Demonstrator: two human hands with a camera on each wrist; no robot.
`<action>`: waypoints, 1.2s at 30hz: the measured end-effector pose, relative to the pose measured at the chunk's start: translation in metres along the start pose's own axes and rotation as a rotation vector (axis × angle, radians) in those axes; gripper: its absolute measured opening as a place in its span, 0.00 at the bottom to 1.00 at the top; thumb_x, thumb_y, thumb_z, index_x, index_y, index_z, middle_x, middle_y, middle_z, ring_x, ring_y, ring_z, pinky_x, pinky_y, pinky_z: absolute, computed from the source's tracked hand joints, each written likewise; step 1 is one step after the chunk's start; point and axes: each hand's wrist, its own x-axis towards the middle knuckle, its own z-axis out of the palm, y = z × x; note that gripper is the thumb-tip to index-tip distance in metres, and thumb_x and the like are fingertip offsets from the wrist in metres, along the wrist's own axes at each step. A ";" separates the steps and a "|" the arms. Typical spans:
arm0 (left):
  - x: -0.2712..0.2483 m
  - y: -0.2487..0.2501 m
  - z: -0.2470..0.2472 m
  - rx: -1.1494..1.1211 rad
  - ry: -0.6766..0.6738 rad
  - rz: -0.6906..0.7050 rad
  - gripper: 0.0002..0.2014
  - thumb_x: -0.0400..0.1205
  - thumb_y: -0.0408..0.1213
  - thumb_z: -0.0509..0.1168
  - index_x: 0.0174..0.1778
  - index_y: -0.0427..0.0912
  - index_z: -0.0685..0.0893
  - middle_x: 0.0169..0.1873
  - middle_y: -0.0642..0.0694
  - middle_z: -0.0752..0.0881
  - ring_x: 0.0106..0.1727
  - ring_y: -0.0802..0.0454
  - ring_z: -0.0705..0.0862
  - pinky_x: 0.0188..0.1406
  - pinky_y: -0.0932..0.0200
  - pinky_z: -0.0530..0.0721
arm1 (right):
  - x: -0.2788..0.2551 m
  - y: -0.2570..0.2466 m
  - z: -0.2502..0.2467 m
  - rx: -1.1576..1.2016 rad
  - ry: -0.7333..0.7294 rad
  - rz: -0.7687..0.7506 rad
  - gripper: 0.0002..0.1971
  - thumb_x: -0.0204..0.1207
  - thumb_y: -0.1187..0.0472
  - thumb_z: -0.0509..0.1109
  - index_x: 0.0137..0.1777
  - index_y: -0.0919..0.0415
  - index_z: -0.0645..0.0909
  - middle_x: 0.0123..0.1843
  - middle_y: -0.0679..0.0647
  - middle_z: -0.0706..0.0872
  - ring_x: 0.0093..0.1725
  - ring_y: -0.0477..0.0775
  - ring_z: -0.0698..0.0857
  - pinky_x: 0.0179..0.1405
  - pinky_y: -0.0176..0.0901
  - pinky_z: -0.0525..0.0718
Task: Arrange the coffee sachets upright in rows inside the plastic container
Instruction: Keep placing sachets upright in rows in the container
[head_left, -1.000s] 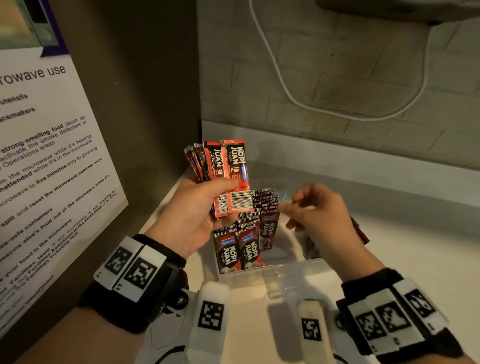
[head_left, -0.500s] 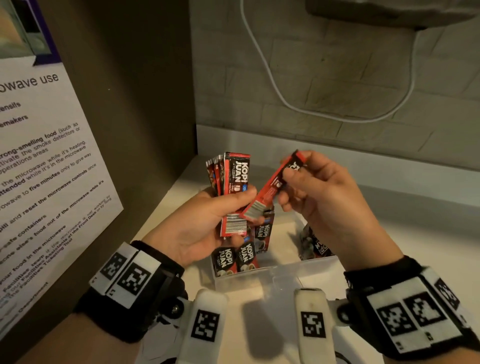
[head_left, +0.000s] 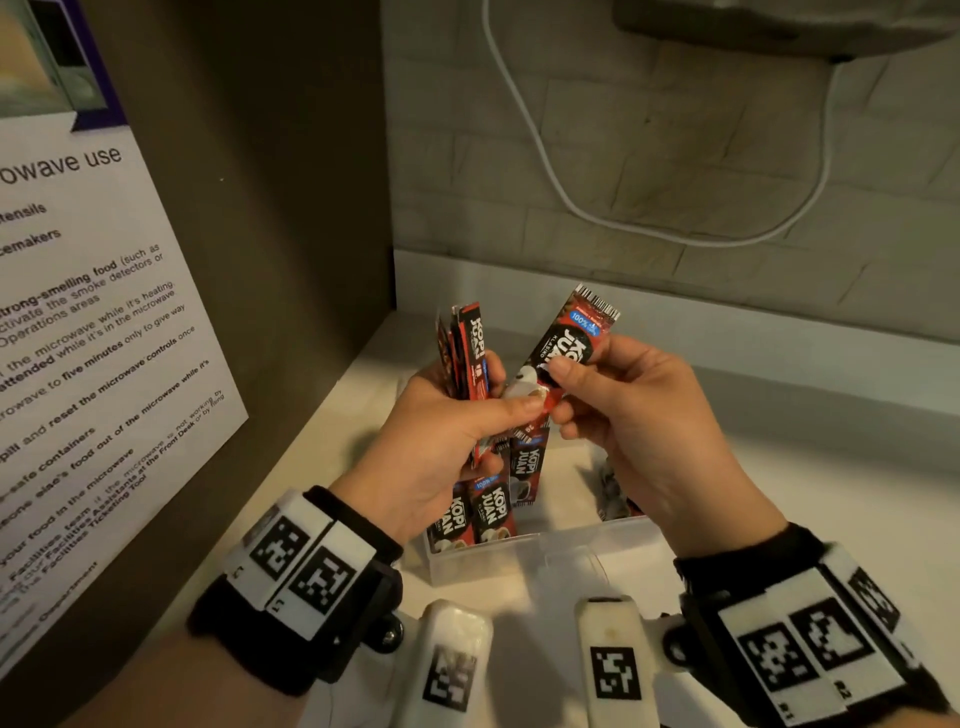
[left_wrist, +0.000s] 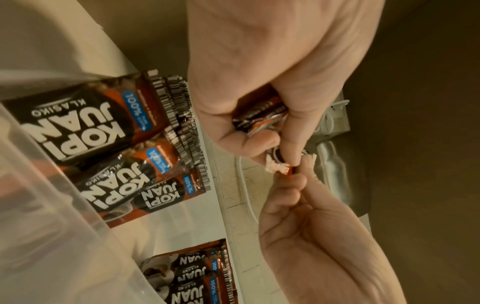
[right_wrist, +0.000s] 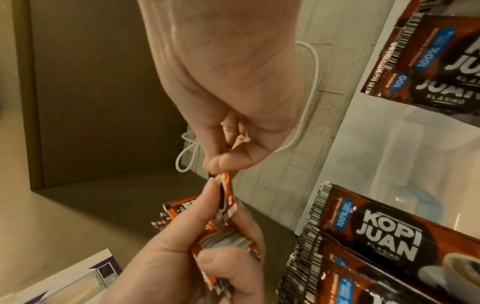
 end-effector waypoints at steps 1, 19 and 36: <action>0.000 0.001 0.000 -0.004 0.001 -0.010 0.12 0.72 0.30 0.76 0.40 0.48 0.79 0.33 0.48 0.83 0.32 0.55 0.83 0.17 0.66 0.71 | 0.000 -0.002 0.000 0.007 0.008 0.001 0.02 0.74 0.73 0.69 0.44 0.68 0.82 0.28 0.57 0.85 0.23 0.47 0.81 0.22 0.35 0.81; 0.007 0.028 -0.041 -0.269 0.190 -0.055 0.07 0.83 0.38 0.63 0.53 0.41 0.82 0.39 0.45 0.91 0.38 0.51 0.90 0.26 0.57 0.84 | 0.019 0.062 -0.028 -0.642 -0.002 0.250 0.14 0.70 0.80 0.71 0.31 0.65 0.73 0.30 0.61 0.82 0.31 0.56 0.87 0.38 0.51 0.88; 0.009 0.013 -0.033 -0.216 0.119 -0.071 0.09 0.82 0.37 0.66 0.56 0.41 0.84 0.41 0.43 0.91 0.38 0.52 0.91 0.25 0.56 0.85 | 0.020 0.081 -0.032 -0.585 0.052 0.235 0.12 0.68 0.76 0.76 0.33 0.64 0.77 0.40 0.68 0.89 0.39 0.65 0.91 0.43 0.58 0.90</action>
